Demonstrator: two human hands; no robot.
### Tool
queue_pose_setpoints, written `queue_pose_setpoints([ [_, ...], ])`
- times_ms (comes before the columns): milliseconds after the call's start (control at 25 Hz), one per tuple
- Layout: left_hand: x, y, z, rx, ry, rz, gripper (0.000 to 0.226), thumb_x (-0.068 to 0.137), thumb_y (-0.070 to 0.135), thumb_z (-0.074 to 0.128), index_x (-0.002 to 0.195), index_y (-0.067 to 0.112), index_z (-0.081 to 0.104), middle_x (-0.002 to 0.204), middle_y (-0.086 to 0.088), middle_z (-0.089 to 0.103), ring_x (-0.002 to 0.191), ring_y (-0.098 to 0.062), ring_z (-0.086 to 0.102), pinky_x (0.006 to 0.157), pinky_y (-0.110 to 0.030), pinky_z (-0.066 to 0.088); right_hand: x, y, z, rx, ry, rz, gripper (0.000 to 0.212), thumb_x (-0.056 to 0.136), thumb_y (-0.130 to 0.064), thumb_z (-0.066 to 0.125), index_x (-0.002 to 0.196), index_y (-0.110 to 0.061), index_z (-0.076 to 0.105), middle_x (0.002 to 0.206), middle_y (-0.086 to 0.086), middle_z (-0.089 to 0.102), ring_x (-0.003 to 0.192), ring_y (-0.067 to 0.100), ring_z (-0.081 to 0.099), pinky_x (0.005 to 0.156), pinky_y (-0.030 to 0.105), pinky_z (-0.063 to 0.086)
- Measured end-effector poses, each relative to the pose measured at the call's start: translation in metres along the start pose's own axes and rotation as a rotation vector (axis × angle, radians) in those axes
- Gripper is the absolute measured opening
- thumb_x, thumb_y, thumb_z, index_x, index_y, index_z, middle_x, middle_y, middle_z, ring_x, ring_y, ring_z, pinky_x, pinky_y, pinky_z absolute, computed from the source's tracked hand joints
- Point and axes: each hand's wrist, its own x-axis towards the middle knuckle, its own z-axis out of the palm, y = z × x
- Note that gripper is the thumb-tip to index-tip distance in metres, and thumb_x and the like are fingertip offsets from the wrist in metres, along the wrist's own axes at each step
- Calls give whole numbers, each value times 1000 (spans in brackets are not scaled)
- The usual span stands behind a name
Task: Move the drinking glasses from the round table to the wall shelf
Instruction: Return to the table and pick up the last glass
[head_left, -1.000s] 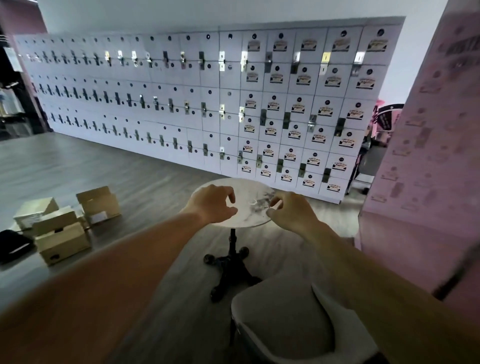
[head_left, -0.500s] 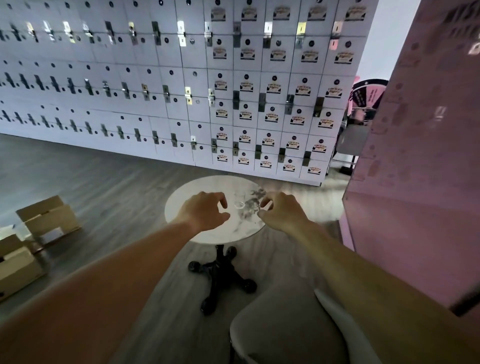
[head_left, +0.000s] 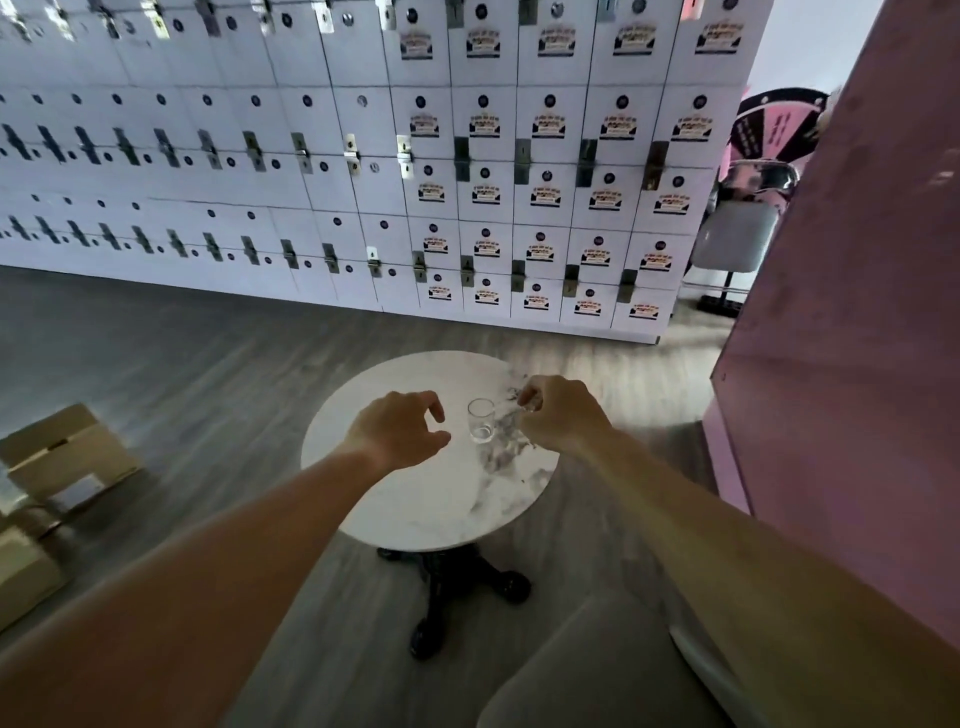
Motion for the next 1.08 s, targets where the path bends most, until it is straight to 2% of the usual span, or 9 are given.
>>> queue_pose_setpoints([
  [200, 51, -12, 29, -15, -76, 12, 24, 81, 48, 65, 101, 36, 62, 86, 11, 73, 92, -16, 66, 87, -37, 52, 52, 18, 23, -28, -42, 42, 20, 84, -23, 61, 102, -23, 70, 108, 4, 66, 84, 17, 58, 72, 24, 43],
  [440, 108, -38, 71, -61, -182, 2, 28, 81, 51, 65, 104, 37, 61, 93, 10, 73, 94, -17, 65, 86, -36, 52, 99, 40, 58, -45, -110, 103, 18, 85, -30, 59, 101, -27, 65, 96, -3, 62, 82, 15, 59, 63, 22, 41],
  [560, 143, -59, 101, -95, -261, -26, 31, 80, 52, 66, 106, 37, 61, 96, 9, 71, 94, -16, 64, 82, -33, 50, 134, 48, 82, -33, -135, 159, 19, 83, -25, 61, 102, -28, 65, 104, 0, 65, 87, 16, 58, 70, 23, 42],
  [720, 187, -82, 138, -144, -375, -32, 40, 79, 51, 66, 115, 33, 59, 99, 5, 71, 96, -17, 63, 82, -34, 50, 179, 59, 120, -52, -173, 232, 22, 85, -22, 60, 105, -28, 64, 100, 0, 66, 85, 17, 61, 61, 24, 41],
  [800, 213, -93, 161, -150, -430, -34, 52, 80, 48, 65, 128, 31, 51, 104, 3, 72, 102, -20, 63, 85, -35, 49, 203, 65, 143, -54, -174, 259, 27, 86, -25, 63, 113, -27, 66, 102, 1, 66, 91, 21, 63, 68, 26, 45],
  [880, 230, -99, 181, -171, -472, -40, 63, 81, 45, 65, 137, 30, 42, 108, -1, 71, 107, -24, 62, 89, -36, 49, 218, 71, 160, -58, -183, 265, 36, 86, -24, 63, 122, -25, 64, 112, 4, 66, 100, 24, 63, 80, 31, 50],
  [960, 244, -103, 197, -218, -502, -36, 68, 82, 42, 66, 142, 31, 36, 111, -4, 70, 109, -27, 61, 92, -37, 48, 231, 77, 177, -54, -194, 270, 41, 87, -20, 61, 127, -23, 62, 121, 6, 64, 106, 25, 62, 88, 35, 52],
  [1080, 258, -109, 220, -273, -538, -18, 70, 83, 39, 66, 144, 30, 34, 115, -6, 69, 111, -29, 60, 94, -39, 47, 244, 87, 201, -85, -238, 276, 44, 87, -16, 58, 130, -23, 61, 124, 9, 62, 111, 28, 60, 92, 39, 52],
])
